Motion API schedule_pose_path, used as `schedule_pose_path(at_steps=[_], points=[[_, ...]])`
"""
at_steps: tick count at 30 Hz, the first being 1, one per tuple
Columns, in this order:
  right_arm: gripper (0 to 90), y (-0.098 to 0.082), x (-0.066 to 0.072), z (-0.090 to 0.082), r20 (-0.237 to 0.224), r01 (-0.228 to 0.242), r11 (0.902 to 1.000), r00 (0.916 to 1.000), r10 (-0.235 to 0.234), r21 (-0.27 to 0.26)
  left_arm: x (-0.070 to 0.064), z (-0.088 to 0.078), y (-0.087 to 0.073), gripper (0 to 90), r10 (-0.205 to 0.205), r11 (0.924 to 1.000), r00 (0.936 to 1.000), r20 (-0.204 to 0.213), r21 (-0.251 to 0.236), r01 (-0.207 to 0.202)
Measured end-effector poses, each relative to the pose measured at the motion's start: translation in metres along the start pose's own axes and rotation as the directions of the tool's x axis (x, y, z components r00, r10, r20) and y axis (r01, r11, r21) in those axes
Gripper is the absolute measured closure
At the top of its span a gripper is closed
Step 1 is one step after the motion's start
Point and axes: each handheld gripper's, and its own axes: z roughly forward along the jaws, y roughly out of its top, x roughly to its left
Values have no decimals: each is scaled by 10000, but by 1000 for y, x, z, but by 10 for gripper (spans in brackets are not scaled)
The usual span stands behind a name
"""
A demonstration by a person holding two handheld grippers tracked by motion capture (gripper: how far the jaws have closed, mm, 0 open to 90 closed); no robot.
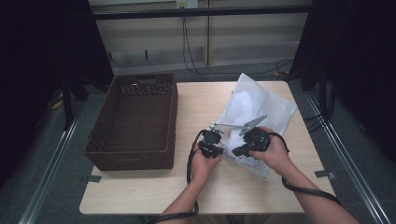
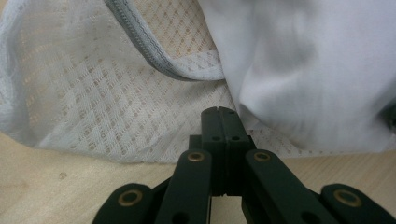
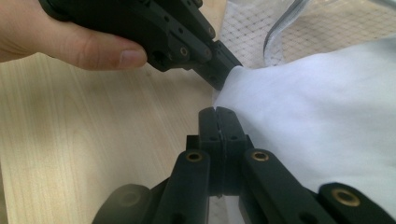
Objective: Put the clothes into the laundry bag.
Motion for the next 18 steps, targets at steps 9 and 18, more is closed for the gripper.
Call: schedule_pose_path(at_steps=[9,18], points=[[900,-3,-3,9,139,-27,9995,9999,23,302,0,0,0,900,-80,9999,10000,33,65,80],[900,-8,-7,20,333,11,9989,9994,-27,462,3,0,0,900,-161,9999,9995,267,-8,161]])
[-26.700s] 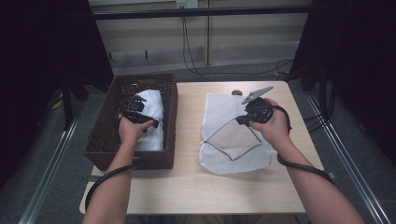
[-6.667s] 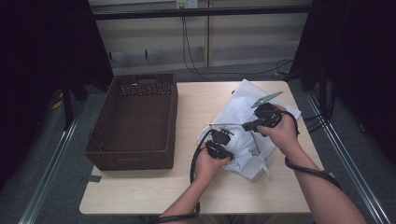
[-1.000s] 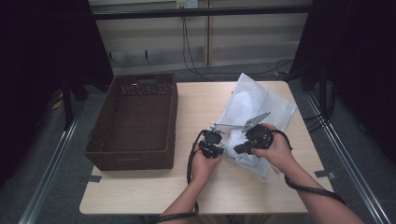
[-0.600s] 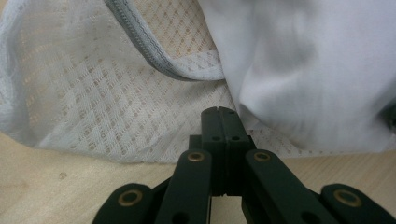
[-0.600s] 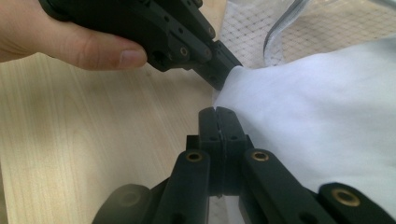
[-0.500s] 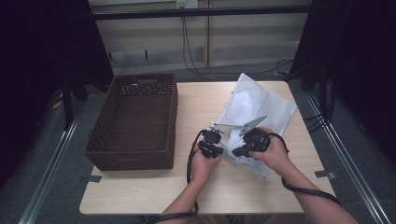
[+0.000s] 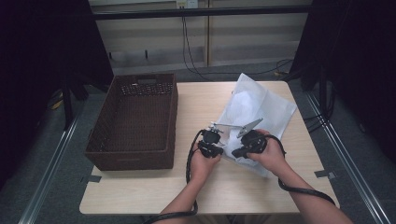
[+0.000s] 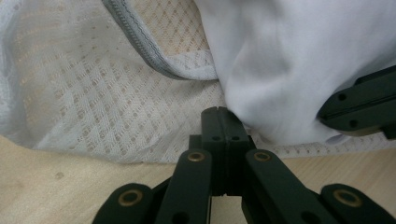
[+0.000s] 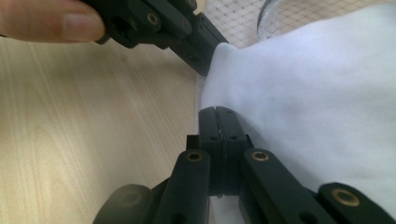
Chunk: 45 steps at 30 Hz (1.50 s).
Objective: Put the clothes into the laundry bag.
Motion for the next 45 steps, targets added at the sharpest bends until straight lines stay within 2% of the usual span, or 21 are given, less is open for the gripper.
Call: schedule_pose_path(at_steps=[6,8,13,15,17,24,28,29,40,45], points=[[900,-2,-2,5,218,-230,9997,9995,227,116,0,0,0,900,42,10000,10000,-20,41,-42],[900,-2,-4,6,306,-30,9999,9995,26,121,0,0,0,900,39,10000,10000,-14,50,-39],[900,-2,-5,7,504,-52,9999,9987,44,163,-2,0,1,900,131,9999,9999,-84,96,-130],[900,-1,-7,7,613,-208,9997,9979,198,152,-1,0,2,900,143,9998,9999,-46,164,-142],[900,0,-9,7,711,-172,9997,9973,161,156,0,-1,2,900,204,9994,9998,-40,265,-203],[900,4,-15,7,992,-438,9989,9942,417,193,-2,-1,3,900,323,9991,9993,-164,290,-319],[900,5,-18,7,1055,-388,9991,9937,368,164,-1,0,2,900,234,9996,9997,-61,189,-233],[900,6,-19,6,1060,-512,9985,9932,488,204,0,0,2,900,222,9996,9997,-43,180,-221],[900,11,-27,4,1248,-642,9979,9902,622,126,-1,-1,2,900,174,9996,9998,-129,223,-171],[900,10,-36,3,1257,-900,9959,9881,891,17,-3,-1,2,900,215,9994,9996,-193,281,-210]])
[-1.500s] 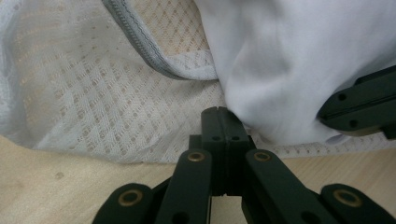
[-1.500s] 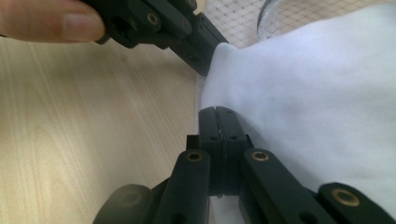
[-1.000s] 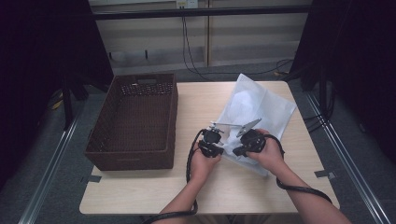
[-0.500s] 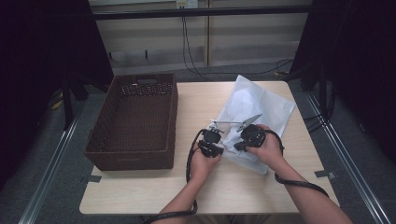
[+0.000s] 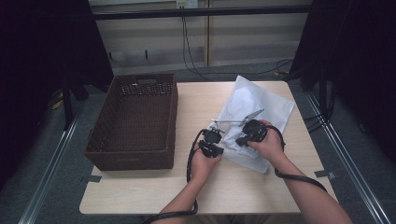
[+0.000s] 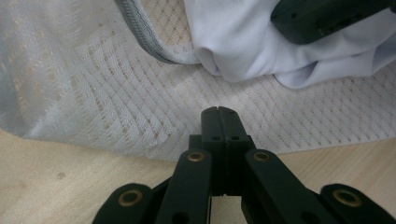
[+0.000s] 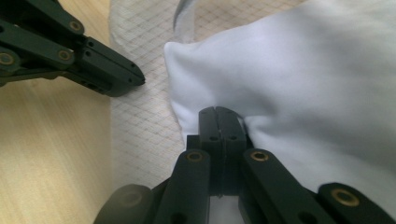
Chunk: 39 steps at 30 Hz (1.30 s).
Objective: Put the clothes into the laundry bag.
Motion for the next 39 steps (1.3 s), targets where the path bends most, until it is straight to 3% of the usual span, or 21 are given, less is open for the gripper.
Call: schedule_pose_path(at_steps=[9,39], points=[[900,3,-5,-1,175,-93,9999,9998,92,60,-4,0,0,900,-5,10000,9998,-202,-55,4],[900,12,-29,-3,894,-510,9987,9947,501,78,-2,-1,-2,900,-286,9996,9996,-68,34,286]])
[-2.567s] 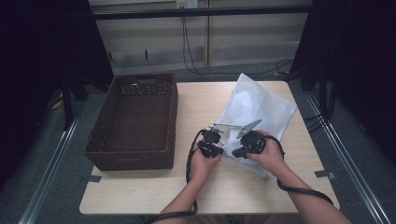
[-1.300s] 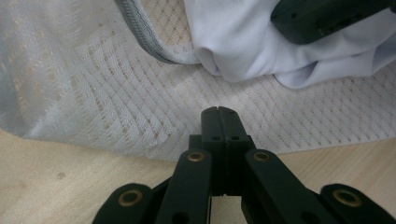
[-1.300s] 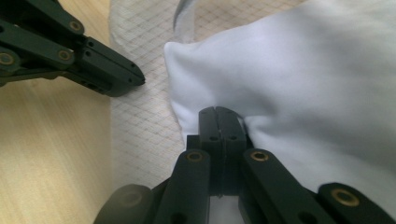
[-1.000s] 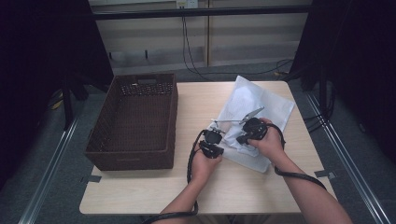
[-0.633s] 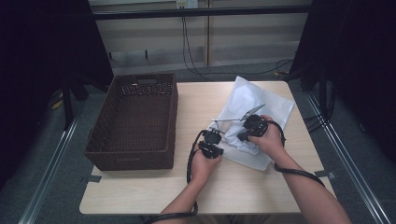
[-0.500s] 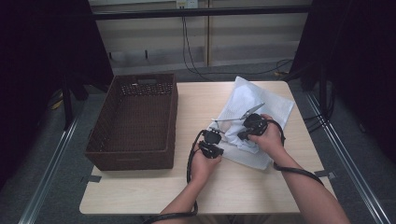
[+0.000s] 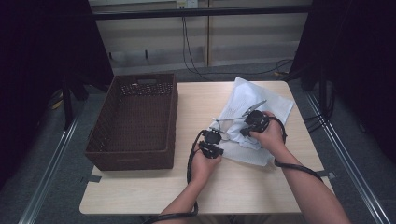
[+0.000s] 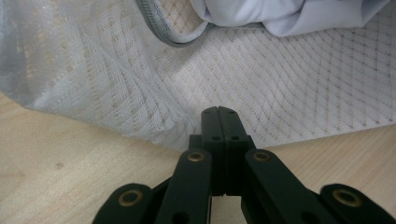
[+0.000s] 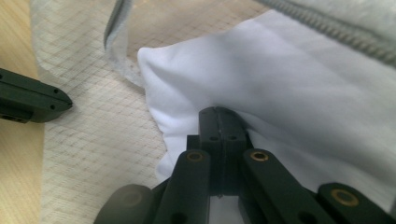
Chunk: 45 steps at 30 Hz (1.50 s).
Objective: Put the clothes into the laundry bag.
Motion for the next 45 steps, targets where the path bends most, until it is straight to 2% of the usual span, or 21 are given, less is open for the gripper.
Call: schedule_pose_path(at_steps=[9,13,17,21,22,24,30,31,32,35,38,40,41,42,43,45], points=[[900,0,-16,-7,437,-243,9997,9987,246,-76,-1,0,1,900,38,10000,10000,-42,44,-38],[900,1,-19,-10,459,-273,9994,9985,282,-194,0,0,0,900,82,9999,10000,-6,59,-82],[900,-1,-14,-12,395,-184,9997,9990,190,-141,-1,0,0,900,-39,10000,10000,-13,-12,39],[900,-1,-7,-15,294,115,9997,9995,-109,-219,-4,-1,0,900,145,9997,9999,-7,186,-145],[900,-1,-3,-18,182,74,9996,9998,-70,-267,-7,-1,-1,900,116,9995,9999,-7,283,-116],[900,-2,0,-21,110,329,9989,9994,-325,-334,-9,-2,-3,900,57,9997,9999,90,257,-59],[900,-6,13,-27,-162,434,9983,9989,-441,-382,-12,-1,-3,900,-165,9994,9998,137,315,161],[900,-9,16,-29,-201,632,9972,9977,-640,-395,-13,-1,-2,900,-246,9993,9996,129,277,242],[900,-9,16,-29,-201,632,9972,9977,-640,-395,-12,-1,-2,900,-165,9989,9998,141,433,159],[900,-12,19,-30,-302,565,9976,9979,-577,-407,-17,1,0,900,-178,9991,9994,289,399,166],[900,-19,19,-27,-423,506,9981,9977,-521,-354,-27,5,5,900,-131,9999,9985,540,81,127],[900,-20,19,-26,-434,513,9980,9977,-530,-382,-30,6,7,900,-102,9999,9979,646,14,101],[900,-22,18,-25,-454,530,9980,9975,-545,-350,-33,10,10,900,61,10000,9973,738,14,-62],[900,-22,18,-25,-454,530,9980,9975,-545,-350,-33,10,10,900,61,10000,9973,738,14,-62],[900,-24,17,-25,-449,455,9985,9979,-468,-298,-36,13,11,900,242,9996,9975,665,155,-253],[900,-25,17,-25,-467,445,9985,9979,-459,-319,-36,15,11,900,228,9996,9973,705,166,-240]])
